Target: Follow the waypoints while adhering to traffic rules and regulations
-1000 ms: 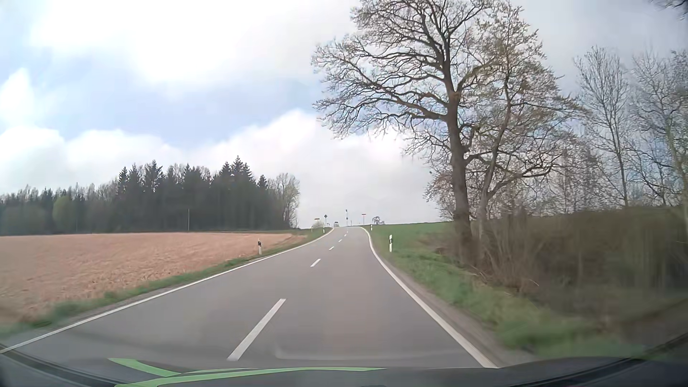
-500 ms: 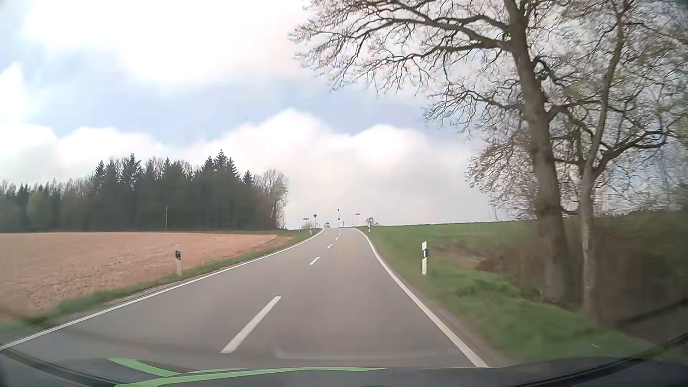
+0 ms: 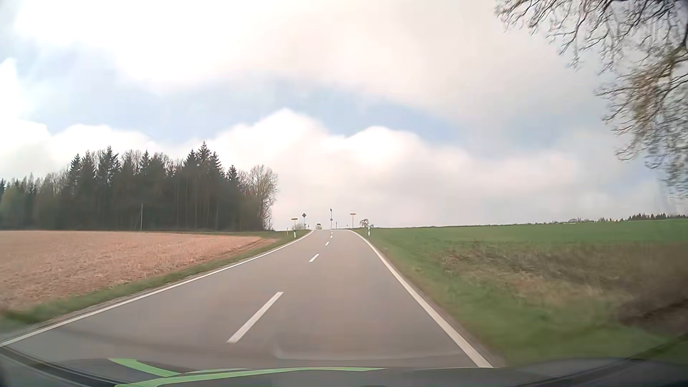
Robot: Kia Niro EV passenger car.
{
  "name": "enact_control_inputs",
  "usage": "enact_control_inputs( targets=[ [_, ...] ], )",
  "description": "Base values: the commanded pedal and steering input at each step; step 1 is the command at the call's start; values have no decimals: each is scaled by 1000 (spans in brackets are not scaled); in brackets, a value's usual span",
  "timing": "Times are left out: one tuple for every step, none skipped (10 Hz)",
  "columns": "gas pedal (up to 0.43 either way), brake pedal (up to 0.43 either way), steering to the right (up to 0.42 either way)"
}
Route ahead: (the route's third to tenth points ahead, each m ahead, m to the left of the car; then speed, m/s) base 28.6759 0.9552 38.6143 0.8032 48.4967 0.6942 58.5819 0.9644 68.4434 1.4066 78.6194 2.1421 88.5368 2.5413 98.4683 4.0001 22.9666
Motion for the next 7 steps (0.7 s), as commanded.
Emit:
enact_control_inputs(
  targets=[
    [0,0,8],
    [0,0,6],
    [0,0,6],
    [0,0,5],
    [0,0,5],
    [0,0,5],
    [0,0,5]
  ],
)
